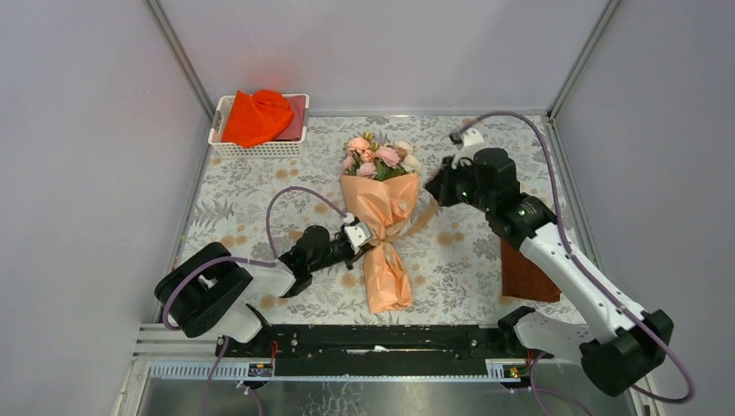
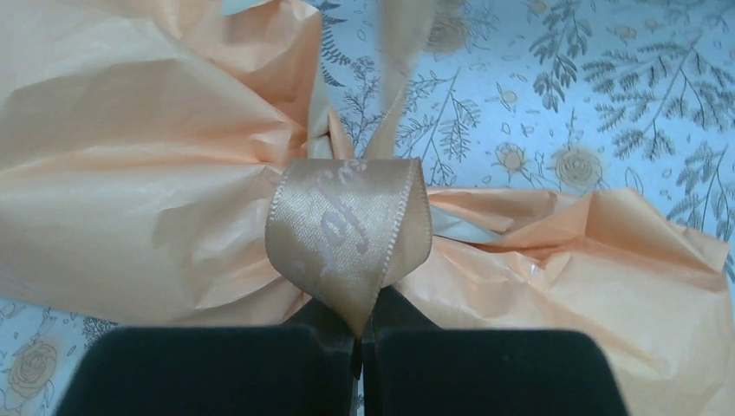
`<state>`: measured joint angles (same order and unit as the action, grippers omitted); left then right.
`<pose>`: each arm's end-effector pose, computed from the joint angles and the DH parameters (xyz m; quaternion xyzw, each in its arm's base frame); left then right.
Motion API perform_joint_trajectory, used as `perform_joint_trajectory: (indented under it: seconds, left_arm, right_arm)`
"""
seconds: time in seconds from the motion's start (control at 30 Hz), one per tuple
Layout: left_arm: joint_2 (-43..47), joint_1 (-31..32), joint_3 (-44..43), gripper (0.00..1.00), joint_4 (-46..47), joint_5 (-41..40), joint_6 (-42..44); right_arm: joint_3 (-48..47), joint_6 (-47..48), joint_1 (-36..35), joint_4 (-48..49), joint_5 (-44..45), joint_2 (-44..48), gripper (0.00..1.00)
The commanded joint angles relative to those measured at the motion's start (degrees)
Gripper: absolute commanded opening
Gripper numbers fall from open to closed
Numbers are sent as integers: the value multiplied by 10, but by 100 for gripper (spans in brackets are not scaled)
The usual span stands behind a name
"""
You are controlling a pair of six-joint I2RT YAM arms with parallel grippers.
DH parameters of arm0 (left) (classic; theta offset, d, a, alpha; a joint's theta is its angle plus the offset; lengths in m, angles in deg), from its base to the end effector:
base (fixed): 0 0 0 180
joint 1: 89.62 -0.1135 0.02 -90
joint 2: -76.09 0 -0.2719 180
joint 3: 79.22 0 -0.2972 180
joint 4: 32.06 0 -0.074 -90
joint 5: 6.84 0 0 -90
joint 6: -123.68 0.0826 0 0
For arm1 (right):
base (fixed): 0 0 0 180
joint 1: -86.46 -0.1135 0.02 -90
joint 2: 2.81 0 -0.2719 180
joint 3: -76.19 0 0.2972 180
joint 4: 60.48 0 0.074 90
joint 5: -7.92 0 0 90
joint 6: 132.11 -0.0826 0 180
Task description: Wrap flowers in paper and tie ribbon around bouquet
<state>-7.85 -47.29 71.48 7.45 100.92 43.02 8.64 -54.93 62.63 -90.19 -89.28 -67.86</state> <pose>0.2127 -0.2278 0.1017 0.4263 0.6652 -0.2881 0.5411 0.3077 0.1472 0.3017 -0.1143 0.8448 0.2143 0.4767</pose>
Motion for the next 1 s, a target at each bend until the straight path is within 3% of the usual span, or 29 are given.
perform_joint_trajectory:
  seconds: [0.0, 0.13, 0.33, 0.5, 0.53, 0.63, 0.73, 0.83, 0.97]
  left_arm:
    - [14, 4, 16, 0, 53, 48, 80]
    - [21, 6, 25, 0, 54, 77, 127]
    - [35, 10, 33, 0, 44, 83, 142]
    - [44, 12, 35, 0, 36, 72, 139]
    - [45, 11, 35, 0, 36, 69, 136]
    - [44, 12, 35, 0, 36, 63, 122]
    - [44, 12, 35, 0, 35, 52, 105]
    - [46, 12, 33, 0, 30, 35, 88]
    - [47, 12, 33, 0, 25, 24, 80]
  right_arm:
    - [-88, -17, -139, 104, -41, 6, 0]
    - [-152, -26, -230, 174, -38, -87, 0]
    - [-257, -60, -237, 208, -22, -242, 0]
    - [-328, -84, -237, 151, -71, -356, 0]
    - [-337, -81, -237, 134, -77, -366, 4]
    - [-371, -47, -237, 60, -85, -382, 40]
    - [-363, -10, -236, 6, -11, -349, 68]
    - [-279, -14, -226, 22, 66, -271, 77]
    - [-154, -58, -225, 46, 105, -174, 80]
